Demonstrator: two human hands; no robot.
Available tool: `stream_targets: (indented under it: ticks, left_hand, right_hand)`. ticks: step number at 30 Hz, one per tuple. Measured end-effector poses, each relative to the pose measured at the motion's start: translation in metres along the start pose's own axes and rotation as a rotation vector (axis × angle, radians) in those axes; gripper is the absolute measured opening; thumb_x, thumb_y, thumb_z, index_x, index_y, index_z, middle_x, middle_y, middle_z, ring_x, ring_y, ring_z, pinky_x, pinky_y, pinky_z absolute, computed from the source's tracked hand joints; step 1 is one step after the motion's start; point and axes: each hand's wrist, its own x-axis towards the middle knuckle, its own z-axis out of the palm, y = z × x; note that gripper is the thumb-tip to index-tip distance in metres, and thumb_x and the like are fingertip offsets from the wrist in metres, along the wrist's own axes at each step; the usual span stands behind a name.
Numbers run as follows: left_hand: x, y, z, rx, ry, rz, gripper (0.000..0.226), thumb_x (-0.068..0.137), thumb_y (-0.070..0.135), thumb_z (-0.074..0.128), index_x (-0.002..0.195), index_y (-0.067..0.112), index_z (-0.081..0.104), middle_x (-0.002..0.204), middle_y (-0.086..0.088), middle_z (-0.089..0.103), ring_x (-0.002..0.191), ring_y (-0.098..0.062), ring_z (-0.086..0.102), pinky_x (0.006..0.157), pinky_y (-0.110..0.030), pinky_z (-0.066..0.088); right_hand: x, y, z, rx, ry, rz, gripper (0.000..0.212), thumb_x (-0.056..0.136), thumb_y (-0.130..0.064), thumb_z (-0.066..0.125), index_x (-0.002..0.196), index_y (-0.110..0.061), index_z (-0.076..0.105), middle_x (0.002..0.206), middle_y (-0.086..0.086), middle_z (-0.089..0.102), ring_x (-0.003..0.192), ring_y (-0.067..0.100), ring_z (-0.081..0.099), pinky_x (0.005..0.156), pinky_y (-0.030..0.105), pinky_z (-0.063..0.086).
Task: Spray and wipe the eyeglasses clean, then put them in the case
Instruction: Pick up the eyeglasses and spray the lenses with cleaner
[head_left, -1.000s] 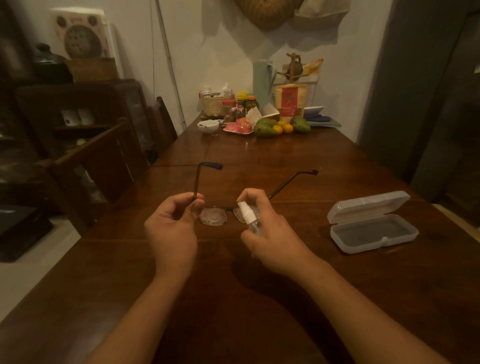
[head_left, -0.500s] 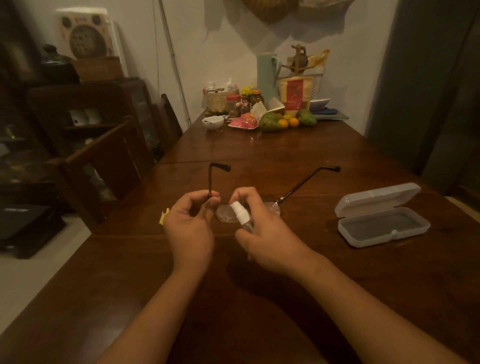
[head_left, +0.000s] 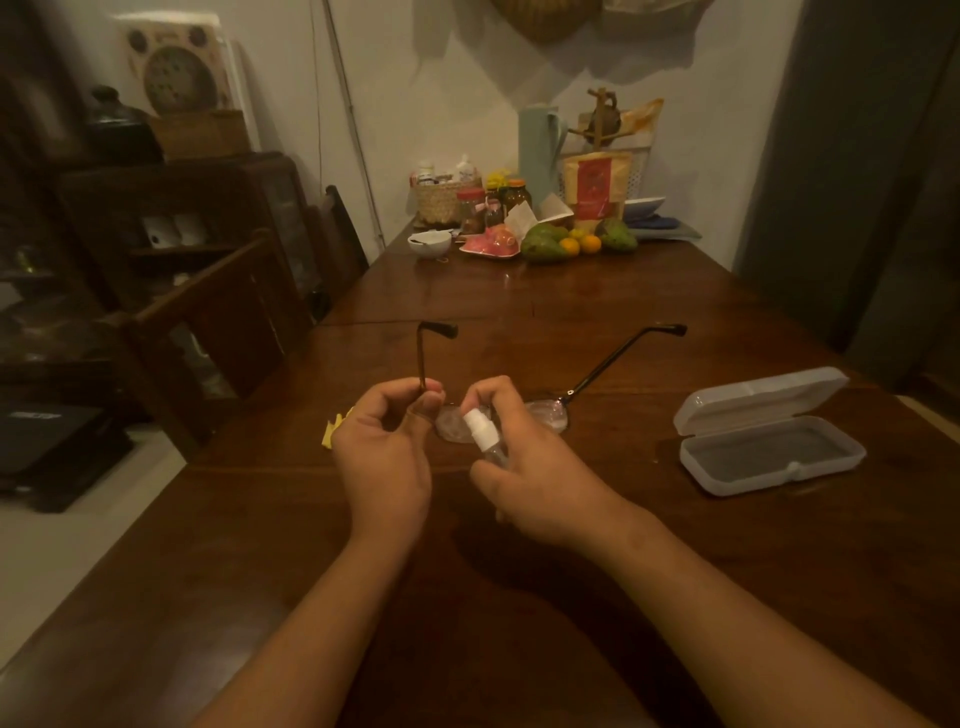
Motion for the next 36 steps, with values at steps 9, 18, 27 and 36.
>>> stream_targets:
  ticks: [9, 18, 27, 36]
  left_hand:
    - [0.006, -0.002, -0.004, 0.026, 0.045, -0.003, 0.019, 0.086, 0.003, 0.068, 0.084, 0.022, 0.070, 0.084, 0.006, 0.072, 0.082, 0.000, 0.067, 0.070, -0.017, 0.054]
    - [0.017, -0.018, -0.019, 0.153, 0.047, 0.048, 0.028, 0.083, 0.000, 0.070, 0.080, 0.028, 0.067, 0.083, 0.010, 0.071, 0.082, -0.002, 0.067, 0.072, -0.021, 0.054]
    - [0.027, -0.038, -0.032, 0.362, -0.093, 0.153, 0.044, 0.074, -0.008, 0.073, 0.072, 0.035, 0.064, 0.080, 0.012, 0.065, 0.077, -0.004, 0.064, 0.069, -0.030, 0.056]
    - [0.029, -0.031, -0.041, 0.606, -0.429, 0.166, 0.048, 0.068, -0.003, 0.080, 0.066, 0.044, 0.068, 0.093, 0.012, 0.069, 0.105, -0.010, 0.062, 0.098, -0.045, 0.026]
  right_hand:
    - [-0.005, 0.008, -0.014, 0.057, 0.146, 0.018, 0.064, 0.086, -0.013, 0.059, 0.120, -0.058, 0.029, 0.094, 0.001, 0.057, 0.056, 0.013, 0.062, 0.047, 0.035, 0.055]
    - [-0.008, 0.017, -0.021, 0.095, 0.110, 0.093, 0.055, 0.096, -0.015, 0.061, 0.119, -0.057, 0.033, 0.077, -0.003, 0.073, 0.052, 0.007, 0.062, 0.047, 0.019, 0.047]
    - [-0.009, 0.026, -0.025, 0.211, 0.044, 0.203, 0.022, 0.103, -0.021, 0.052, 0.120, -0.034, 0.049, 0.075, -0.004, 0.068, 0.053, 0.008, 0.054, 0.047, 0.024, 0.043]
    - [-0.009, 0.026, -0.028, 0.352, 0.112, 0.269, 0.049, 0.095, -0.062, 0.043, 0.074, -0.025, 0.067, 0.057, -0.001, 0.054, 0.045, 0.010, 0.045, 0.042, 0.022, 0.036]
